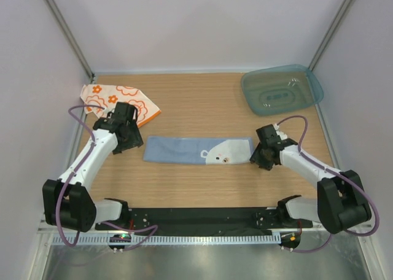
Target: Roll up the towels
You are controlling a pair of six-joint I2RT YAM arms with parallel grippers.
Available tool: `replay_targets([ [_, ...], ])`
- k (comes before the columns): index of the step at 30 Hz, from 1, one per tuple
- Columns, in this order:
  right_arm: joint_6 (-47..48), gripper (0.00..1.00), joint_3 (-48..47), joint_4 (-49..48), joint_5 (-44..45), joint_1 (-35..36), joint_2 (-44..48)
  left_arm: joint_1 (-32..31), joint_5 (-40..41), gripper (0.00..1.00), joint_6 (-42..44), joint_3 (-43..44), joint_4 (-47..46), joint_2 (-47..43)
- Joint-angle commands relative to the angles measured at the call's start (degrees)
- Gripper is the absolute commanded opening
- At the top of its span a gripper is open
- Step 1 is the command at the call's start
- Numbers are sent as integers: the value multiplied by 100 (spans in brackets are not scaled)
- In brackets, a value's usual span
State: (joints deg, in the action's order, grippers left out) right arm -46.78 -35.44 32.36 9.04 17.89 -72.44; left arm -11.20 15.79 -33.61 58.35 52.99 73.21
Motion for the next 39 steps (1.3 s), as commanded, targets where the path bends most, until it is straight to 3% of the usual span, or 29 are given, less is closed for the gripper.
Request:
replay_targets([
  [1, -164, 45, 54, -458, -218, -14, 641, -5, -85, 68, 135, -34, -105, -175],
  [8, -200, 46, 187, -538, -148, -14, 1496, -5, -67, 68, 117, -52, -114, -237],
  [26, -103, 46, 213, -845, 133, -75, 231, -31, -32, 68, 82, -87, -105, -211],
  [39, -76, 31, 415, -1223, 19, -119, -235, -58, 12, 69, 73, -78, -87, -140],
])
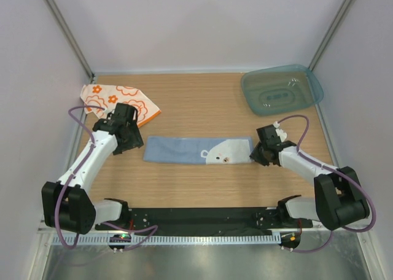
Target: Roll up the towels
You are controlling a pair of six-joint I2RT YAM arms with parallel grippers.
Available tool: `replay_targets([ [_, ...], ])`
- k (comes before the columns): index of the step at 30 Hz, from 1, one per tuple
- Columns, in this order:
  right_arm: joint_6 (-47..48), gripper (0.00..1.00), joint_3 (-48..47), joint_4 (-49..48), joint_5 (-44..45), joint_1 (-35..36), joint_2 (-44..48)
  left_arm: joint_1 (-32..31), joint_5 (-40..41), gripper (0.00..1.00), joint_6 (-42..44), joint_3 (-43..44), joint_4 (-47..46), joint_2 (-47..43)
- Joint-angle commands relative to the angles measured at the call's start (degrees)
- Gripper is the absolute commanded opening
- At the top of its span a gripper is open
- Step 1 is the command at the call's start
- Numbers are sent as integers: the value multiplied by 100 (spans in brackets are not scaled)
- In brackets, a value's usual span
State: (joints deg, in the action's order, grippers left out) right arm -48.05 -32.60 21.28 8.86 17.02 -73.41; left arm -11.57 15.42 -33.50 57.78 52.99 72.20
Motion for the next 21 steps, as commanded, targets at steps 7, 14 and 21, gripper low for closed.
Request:
replay_targets([
  [7, 138, 18, 131, -28, 89, -40, -139, -20, 58, 68, 54, -30, -79, -48],
  [14, 427, 1, -386, 631, 458, -49, 142, -47, 58, 68, 45, -30, -79, -57],
  [21, 955, 1, -1186, 1405, 1240, -49, 336, -73, 49, 69, 27, -56, -87, -154],
])
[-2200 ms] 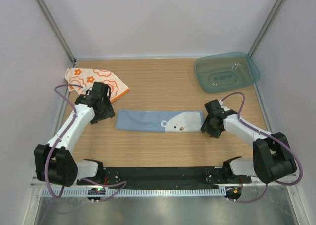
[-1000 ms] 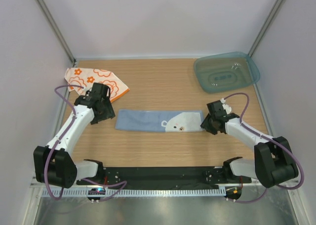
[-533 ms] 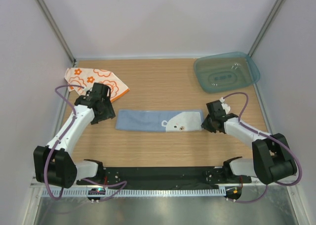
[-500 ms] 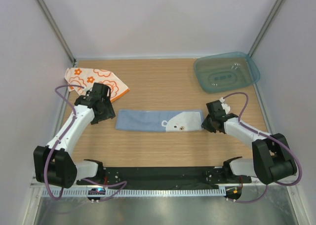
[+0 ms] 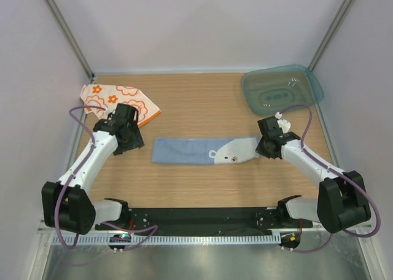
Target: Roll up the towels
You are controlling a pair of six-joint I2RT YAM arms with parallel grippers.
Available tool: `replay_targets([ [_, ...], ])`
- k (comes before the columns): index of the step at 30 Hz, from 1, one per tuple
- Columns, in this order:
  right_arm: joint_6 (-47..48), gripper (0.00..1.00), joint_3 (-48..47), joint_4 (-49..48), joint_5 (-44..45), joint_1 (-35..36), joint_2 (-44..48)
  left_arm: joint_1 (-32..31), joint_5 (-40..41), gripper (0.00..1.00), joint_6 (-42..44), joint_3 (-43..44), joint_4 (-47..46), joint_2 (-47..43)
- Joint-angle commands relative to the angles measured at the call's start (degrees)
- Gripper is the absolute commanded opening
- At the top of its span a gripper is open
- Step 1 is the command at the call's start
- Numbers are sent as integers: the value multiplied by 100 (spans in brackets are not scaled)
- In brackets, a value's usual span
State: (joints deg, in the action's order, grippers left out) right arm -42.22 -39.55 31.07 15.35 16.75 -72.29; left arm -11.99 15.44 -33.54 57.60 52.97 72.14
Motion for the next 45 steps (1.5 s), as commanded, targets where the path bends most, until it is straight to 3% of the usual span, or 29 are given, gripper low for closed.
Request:
replay_targets([
  [1, 424, 1, -571, 522, 644, -32, 224, -23, 47, 69, 32, -30, -103, -174],
  [8, 978, 1, -1273, 391, 21, 178, -3, -23, -50, 69, 49, -47, -120, -244],
  [19, 1084, 1, -3363, 716, 152, 2330, -1381, -32, -129, 72, 23, -65, -164, -455],
  [27, 900, 1, -4675, 839, 178, 3351, -2587, -23, -42, 78, 216, 182, 153, -700],
  [29, 856, 1, -4947, 822, 144, 3483, -2902, -23, 255, 80, 190, -46, 30, -929],
  [45, 609, 1, -5836, 418, -235, 4187, -3889, -23, 187, 82, 164, -83, -50, -1009],
])
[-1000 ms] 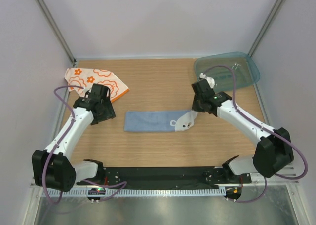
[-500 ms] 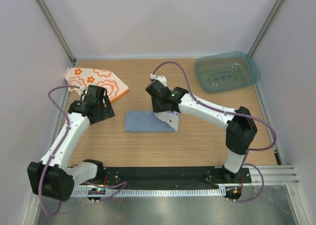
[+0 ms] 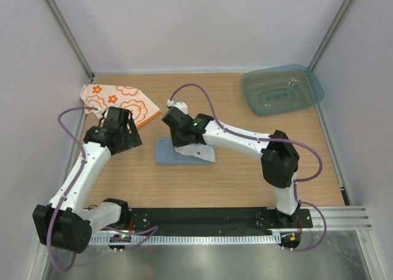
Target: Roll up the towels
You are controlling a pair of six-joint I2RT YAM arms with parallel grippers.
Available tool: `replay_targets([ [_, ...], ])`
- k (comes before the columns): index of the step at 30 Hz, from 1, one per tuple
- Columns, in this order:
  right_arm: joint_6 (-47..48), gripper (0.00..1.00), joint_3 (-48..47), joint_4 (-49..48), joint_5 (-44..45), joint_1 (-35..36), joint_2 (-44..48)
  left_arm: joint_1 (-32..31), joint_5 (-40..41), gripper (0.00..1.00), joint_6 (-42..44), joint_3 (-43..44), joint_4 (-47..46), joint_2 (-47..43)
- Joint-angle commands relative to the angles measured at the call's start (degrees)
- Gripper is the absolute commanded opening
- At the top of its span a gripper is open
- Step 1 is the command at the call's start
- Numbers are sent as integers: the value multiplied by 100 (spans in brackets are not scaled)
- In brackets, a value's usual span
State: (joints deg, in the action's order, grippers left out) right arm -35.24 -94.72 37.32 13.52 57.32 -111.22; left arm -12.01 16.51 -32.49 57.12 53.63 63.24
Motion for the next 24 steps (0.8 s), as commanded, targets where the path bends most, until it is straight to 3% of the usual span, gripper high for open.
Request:
replay_targets([
  [1, -97, 1, -345, -225, -34, 148, -40, -21, 89, 82, 59, -35, -116, -119],
  [21, -387, 1, 76, -1551, 327, 543, -866, -21, 80, 82, 41, -43, -116, -102],
  [24, -431, 11, 138, -1780, 266, 605, -1033, -29, 106, 82, 41, -43, -107, -93],
])
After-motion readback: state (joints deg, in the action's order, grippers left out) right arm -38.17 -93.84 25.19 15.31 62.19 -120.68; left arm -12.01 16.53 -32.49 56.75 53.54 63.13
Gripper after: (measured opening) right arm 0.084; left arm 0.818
